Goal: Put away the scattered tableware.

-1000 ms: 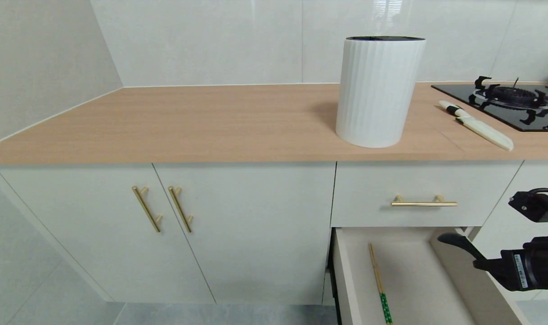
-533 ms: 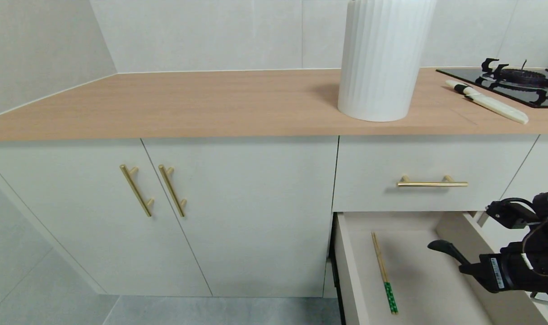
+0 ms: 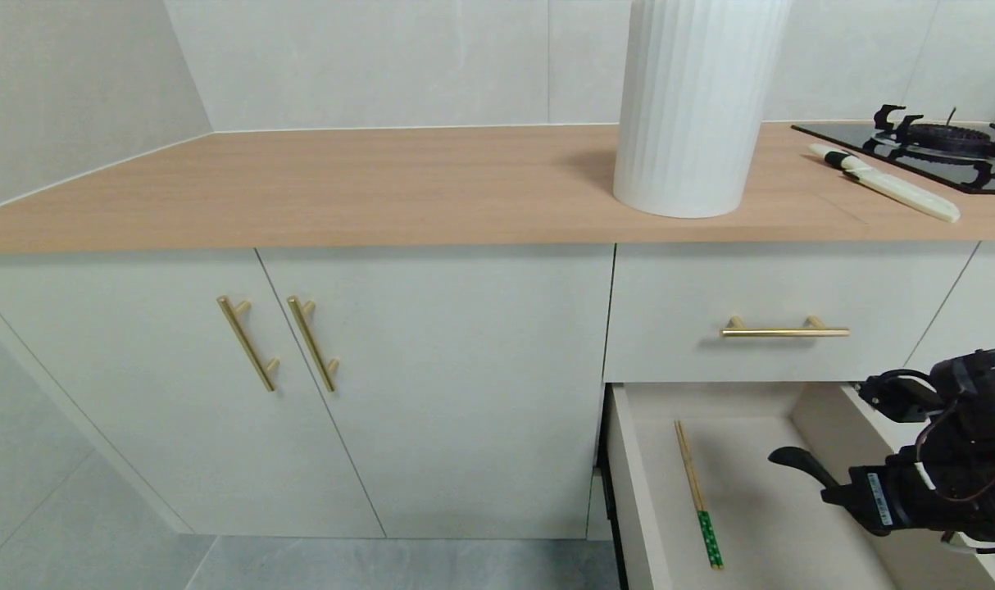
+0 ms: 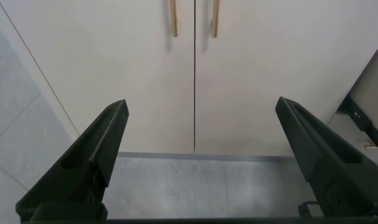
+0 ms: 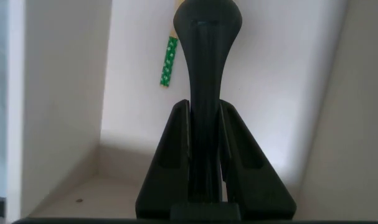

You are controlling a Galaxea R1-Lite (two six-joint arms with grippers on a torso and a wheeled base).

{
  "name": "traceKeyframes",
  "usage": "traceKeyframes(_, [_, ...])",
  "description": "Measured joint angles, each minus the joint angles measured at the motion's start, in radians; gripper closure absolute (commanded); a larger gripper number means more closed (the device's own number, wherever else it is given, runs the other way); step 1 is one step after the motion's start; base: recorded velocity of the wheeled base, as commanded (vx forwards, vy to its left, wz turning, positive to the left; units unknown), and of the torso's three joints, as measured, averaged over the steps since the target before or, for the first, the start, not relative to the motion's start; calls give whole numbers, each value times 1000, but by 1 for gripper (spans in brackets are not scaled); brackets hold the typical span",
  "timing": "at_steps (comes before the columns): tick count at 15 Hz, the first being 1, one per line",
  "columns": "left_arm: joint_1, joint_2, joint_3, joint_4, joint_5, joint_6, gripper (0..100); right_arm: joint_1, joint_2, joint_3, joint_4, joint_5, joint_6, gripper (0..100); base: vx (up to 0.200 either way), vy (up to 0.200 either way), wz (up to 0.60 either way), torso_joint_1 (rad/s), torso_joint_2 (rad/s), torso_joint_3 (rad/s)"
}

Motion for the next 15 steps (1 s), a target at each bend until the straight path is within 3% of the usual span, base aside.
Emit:
traceKeyframes(4, [0,0,0,0,0,0,0,6,186,11,-189,-56,18,100,0,0,0,0,0,0])
traceKeyframes(8, [0,0,0,0,0,0,0,-1,381,89,-563,-69,29,100,0,0,0,0,0,0])
traceKeyframes(11, [0,0,0,0,0,0,0,-7,509,137,-759,-91,31,100,0,0,0,0,0,0])
traceKeyframes(15, [0,0,0,0,0,0,0,-13,635,158,-889,-129,31,100,0,0,0,0,0,0])
